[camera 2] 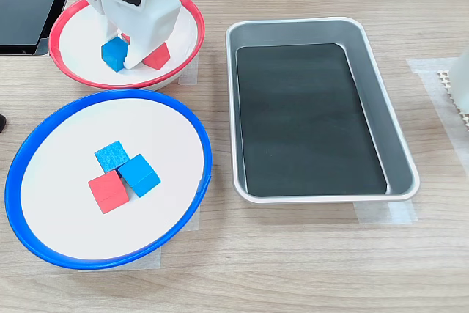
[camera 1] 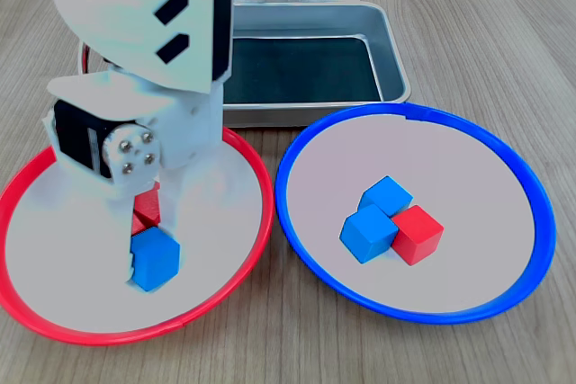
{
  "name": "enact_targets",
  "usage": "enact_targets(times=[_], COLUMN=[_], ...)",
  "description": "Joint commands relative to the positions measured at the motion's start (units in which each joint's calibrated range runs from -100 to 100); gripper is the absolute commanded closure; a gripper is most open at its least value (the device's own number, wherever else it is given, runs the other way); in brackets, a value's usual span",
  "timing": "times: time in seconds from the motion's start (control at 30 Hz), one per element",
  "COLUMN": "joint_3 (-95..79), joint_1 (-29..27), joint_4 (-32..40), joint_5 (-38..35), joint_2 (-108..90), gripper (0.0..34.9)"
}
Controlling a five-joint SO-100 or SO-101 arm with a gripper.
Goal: Relocate any misplaced blocks to their matching dishes.
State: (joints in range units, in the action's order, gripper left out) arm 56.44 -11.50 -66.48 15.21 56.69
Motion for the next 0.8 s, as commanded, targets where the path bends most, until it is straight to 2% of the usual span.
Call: enact_targets(times=[0.0, 0.2, 0.47, 0.6, 0.77], joint_3=[-0.32, -2.41, -6.69, -8.06, -11.79], joint_1=[0.16, 0.16, 1.95, 4.87, 12.40], joint_4=[0.65, 0.07, -2.41, -2.49, -2.74], joint_5=[-0.39, -1.56, -4.69, -6.50, -10.84], joint_2=[-1.30, -5.56, -19.81, -24.67, -27.40], gripper=[31.0, 34.4, 34.6, 34.6, 34.6])
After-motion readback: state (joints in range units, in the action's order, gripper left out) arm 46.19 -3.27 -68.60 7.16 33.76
